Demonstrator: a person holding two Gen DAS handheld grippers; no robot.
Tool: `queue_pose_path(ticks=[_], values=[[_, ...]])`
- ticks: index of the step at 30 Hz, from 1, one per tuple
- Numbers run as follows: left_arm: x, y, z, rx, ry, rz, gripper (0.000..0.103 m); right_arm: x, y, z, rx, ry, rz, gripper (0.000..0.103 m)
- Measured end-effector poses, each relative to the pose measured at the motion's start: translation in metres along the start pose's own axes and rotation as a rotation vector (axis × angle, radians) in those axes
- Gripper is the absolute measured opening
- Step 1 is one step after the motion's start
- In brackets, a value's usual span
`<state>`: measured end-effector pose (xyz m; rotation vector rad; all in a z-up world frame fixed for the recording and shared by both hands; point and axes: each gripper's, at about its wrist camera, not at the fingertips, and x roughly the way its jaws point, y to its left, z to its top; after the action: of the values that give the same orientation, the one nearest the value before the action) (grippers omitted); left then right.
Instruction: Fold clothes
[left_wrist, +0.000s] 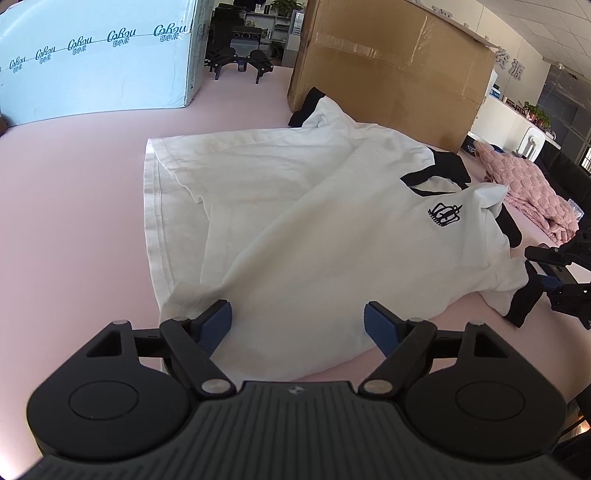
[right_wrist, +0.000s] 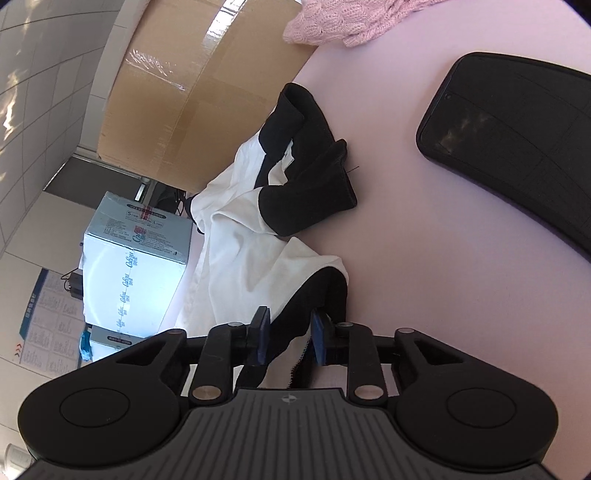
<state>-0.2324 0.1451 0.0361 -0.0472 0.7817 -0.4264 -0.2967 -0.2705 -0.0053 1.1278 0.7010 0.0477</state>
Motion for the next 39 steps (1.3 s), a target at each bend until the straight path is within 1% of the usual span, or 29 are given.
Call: queue_pose_path(ticks=[2, 3, 4, 5, 9, 11, 13, 17, 19, 21, 24, 26, 27, 28, 29, 30, 32, 33, 34, 35, 36, 37, 38, 39], values=[[0.000, -0.001, 0.000, 0.001, 0.000, 0.002, 0.077, 0.002, -0.003, 0.001, 0.037, -0.009, 0.010, 0.032], [0.000, -0.001, 0.000, 0.003, 0.001, 0.003, 0.077, 0.003, -0.002, 0.001, 0.035, -0.017, 0.007, 0.025], [0.000, -0.002, 0.000, 0.006, 0.001, 0.005, 0.077, 0.002, 0.001, -0.001, 0.011, -0.031, 0.000, 0.011], [0.000, -0.002, 0.000, 0.007, 0.003, 0.006, 0.077, 0.002, 0.005, -0.002, -0.015, -0.044, -0.007, 0.007], [-0.001, 0.000, 0.004, -0.014, 0.002, 0.006, 0.077, -0.015, 0.022, -0.010, -0.146, -0.160, -0.014, 0.004], [-0.002, 0.002, 0.006, -0.030, -0.007, 0.007, 0.077, -0.034, 0.037, -0.020, -0.277, -0.241, -0.011, 0.004], [-0.003, 0.002, 0.010, -0.027, -0.025, 0.003, 0.077, -0.051, 0.046, -0.028, -0.364, -0.280, 0.013, 0.004], [-0.006, -0.004, 0.020, 0.003, -0.077, -0.012, 0.077, -0.084, 0.054, -0.041, -0.446, -0.307, 0.051, 0.004], [-0.003, -0.008, 0.027, 0.023, -0.091, -0.027, 0.077, -0.096, 0.051, -0.048, -0.463, -0.305, 0.055, 0.003], [0.004, -0.012, 0.033, 0.037, -0.090, -0.041, 0.077, -0.101, 0.045, -0.053, -0.454, -0.280, 0.046, 0.003], [0.018, -0.017, 0.042, 0.046, -0.071, -0.067, 0.077, -0.102, 0.024, -0.056, -0.380, -0.204, 0.001, 0.003], [0.029, -0.020, 0.045, 0.048, -0.043, -0.093, 0.077, -0.097, 0.008, -0.057, -0.320, -0.133, -0.032, 0.003], [0.033, -0.021, 0.045, 0.051, -0.028, -0.100, 0.077, -0.093, -0.001, -0.058, -0.284, -0.101, -0.062, 0.003], [0.038, -0.023, 0.044, 0.057, -0.015, -0.099, 0.077, -0.089, -0.007, -0.060, -0.278, -0.063, -0.097, 0.004], [0.041, -0.024, 0.042, 0.063, -0.003, -0.094, 0.077, -0.086, -0.009, -0.060, -0.284, -0.032, -0.119, 0.006], [0.044, -0.024, 0.041, 0.068, 0.007, -0.085, 0.077, -0.085, -0.008, -0.060, -0.293, -0.018, -0.128, 0.008], [0.046, -0.022, 0.036, 0.079, 0.018, -0.064, 0.077, -0.088, 0.001, -0.059, -0.376, -0.026, -0.141, 0.012], [0.044, -0.021, 0.034, 0.088, 0.014, -0.057, 0.077, -0.091, 0.007, -0.058, -0.411, -0.050, -0.146, 0.016], [0.042, -0.020, 0.032, 0.091, 0.013, -0.050, 0.077, -0.096, 0.016, -0.056, -0.466, -0.103, -0.146, 0.022], [0.038, -0.018, 0.030, 0.089, 0.014, -0.043, 0.077, -0.099, 0.021, -0.051, -0.494, -0.145, -0.140, 0.027], [0.035, -0.016, 0.029, 0.081, 0.018, -0.038, 0.077, -0.100, 0.027, -0.045, -0.520, -0.186, -0.133, 0.037], [0.032, -0.014, 0.028, 0.071, 0.020, -0.032, 0.077, -0.097, 0.030, -0.033, -0.503, -0.221, -0.137, 0.040], [0.029, -0.011, 0.027, 0.061, 0.022, -0.025, 0.077, -0.093, 0.032, -0.020, -0.482, -0.255, -0.141, 0.040], [0.025, -0.008, 0.026, 0.052, 0.022, -0.017, 0.077, -0.086, 0.032, -0.010, -0.485, -0.259, -0.136, 0.044]])
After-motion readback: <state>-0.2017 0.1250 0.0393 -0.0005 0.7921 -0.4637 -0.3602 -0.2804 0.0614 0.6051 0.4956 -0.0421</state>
